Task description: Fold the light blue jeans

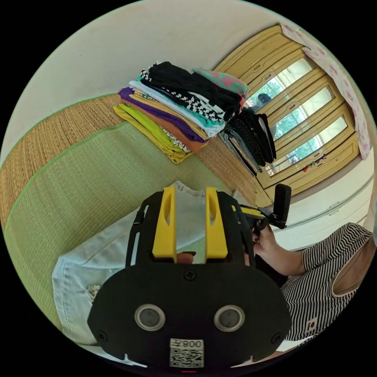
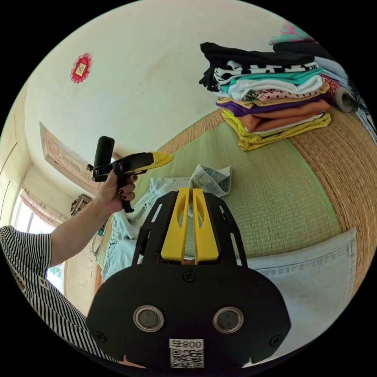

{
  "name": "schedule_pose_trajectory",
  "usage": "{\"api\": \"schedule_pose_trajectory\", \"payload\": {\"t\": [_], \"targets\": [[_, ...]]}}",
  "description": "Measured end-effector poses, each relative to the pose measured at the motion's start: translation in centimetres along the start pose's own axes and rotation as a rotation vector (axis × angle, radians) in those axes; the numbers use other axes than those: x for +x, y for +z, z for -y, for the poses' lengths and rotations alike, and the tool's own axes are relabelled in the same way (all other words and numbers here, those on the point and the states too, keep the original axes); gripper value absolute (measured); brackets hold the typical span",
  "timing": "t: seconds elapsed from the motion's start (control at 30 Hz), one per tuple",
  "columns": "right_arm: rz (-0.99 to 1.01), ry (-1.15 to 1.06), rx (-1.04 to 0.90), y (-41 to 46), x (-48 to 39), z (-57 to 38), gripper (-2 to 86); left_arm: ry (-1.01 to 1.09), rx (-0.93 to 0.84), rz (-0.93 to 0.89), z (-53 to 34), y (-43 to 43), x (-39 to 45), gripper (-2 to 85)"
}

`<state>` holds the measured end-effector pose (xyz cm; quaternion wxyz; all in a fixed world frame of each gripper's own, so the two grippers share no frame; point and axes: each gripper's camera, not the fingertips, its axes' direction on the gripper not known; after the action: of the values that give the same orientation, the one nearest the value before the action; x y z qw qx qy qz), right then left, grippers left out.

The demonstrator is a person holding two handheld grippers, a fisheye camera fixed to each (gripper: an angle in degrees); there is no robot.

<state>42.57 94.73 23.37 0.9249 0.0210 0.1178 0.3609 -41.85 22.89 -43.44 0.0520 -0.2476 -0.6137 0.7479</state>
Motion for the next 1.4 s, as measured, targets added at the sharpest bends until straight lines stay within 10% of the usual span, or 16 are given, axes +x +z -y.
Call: {"api": "schedule_pose_trajectory", "payload": {"t": [0.33,0.93,1.4], "targets": [[0.110,0.112,-0.056,0.2,4.3,-3.2,0.8,0.196,-0.383,0.419,5.5,16.2,3.3,7.1],[0.200,-0.268,0.320,-17.0,-3.1,4.2,0.9,0.321,0.368,0.331,6.6,3.7,13.7,1.1],[-0.062,0.088,0.117,-13.1,13.5,3.3,0.7,0.301,0.031,0.291,8.7,18.7,12.6,1.0]]}}
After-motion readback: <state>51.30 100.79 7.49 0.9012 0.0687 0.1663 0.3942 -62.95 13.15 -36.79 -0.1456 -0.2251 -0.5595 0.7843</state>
